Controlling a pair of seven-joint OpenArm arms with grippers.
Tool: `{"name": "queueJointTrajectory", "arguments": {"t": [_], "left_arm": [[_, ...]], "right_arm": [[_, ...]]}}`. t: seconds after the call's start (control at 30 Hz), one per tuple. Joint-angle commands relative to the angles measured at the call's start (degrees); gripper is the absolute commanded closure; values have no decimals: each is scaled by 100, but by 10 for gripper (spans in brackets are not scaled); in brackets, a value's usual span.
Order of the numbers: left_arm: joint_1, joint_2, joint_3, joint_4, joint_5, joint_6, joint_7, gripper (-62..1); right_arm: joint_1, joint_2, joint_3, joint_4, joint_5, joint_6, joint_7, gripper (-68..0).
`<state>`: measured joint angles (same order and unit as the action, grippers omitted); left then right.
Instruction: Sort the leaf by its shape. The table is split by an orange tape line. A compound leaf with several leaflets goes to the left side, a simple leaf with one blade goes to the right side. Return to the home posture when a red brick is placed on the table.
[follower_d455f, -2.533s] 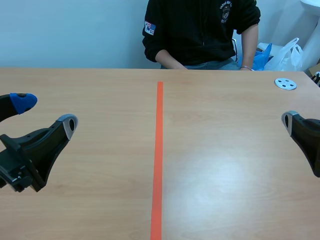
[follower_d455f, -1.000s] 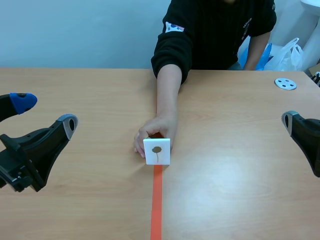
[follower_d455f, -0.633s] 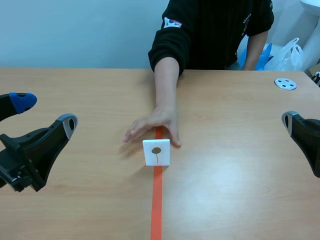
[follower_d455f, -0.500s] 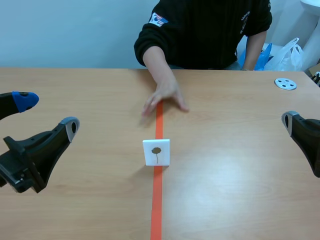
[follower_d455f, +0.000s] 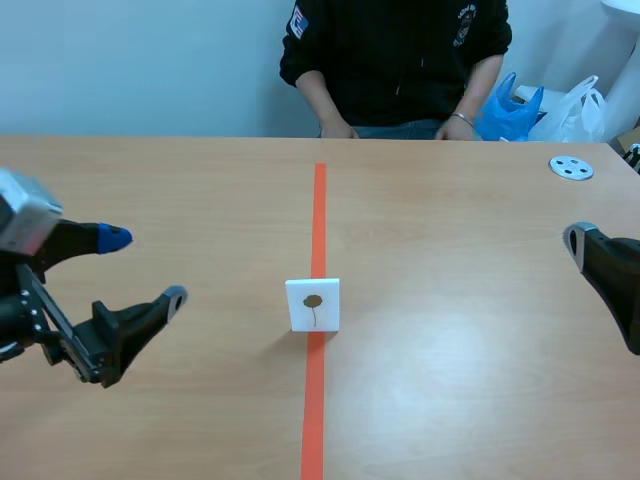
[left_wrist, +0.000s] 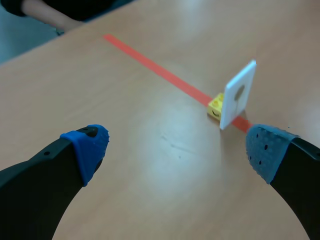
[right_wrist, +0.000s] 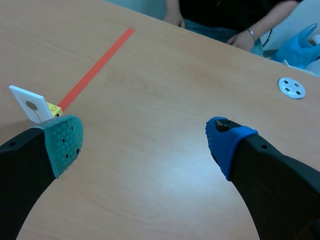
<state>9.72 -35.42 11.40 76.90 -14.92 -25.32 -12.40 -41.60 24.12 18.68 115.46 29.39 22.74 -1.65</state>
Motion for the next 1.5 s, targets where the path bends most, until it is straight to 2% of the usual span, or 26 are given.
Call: {"name": "queueJointTrajectory", "arguments": {"t": [0.0, 0.2, 0.43, 0.57, 0.87, 1.17, 1.3, 1.47], "left_arm": [[-254, 15, 190, 0, -24, 2, -109, -587], [-1043, 37, 1106, -581, 229, 4, -52, -587], [-1827, 256, 1742, -1401, 247, 7, 42, -587], [-2275, 446, 2146, -1862, 367, 11, 13, -587], [-2975, 870, 3145, -2474, 407, 72, -61, -587], [-3565, 1596, 3641, -3307, 407, 518, -192, -587], [-3711, 1829, 3687, -3560, 407, 531, -289, -587], [-3722, 1840, 3694, -3589, 409, 527, -326, -587]], "right_arm": [[66, 0, 55, 20, 39, -39, 66, -500], [66, 2, 55, 20, 39, -39, 48, -500], [66, 0, 55, 20, 39, -39, 48, -500], [66, 0, 55, 20, 39, -39, 48, -500], [66, 0, 55, 20, 39, -39, 48, -500], [66, -4, 55, 20, 39, -39, 48, -500], [66, -68, 55, 20, 42, -37, 48, -500], [66, -96, 55, 20, 42, -37, 50, -500]]}}
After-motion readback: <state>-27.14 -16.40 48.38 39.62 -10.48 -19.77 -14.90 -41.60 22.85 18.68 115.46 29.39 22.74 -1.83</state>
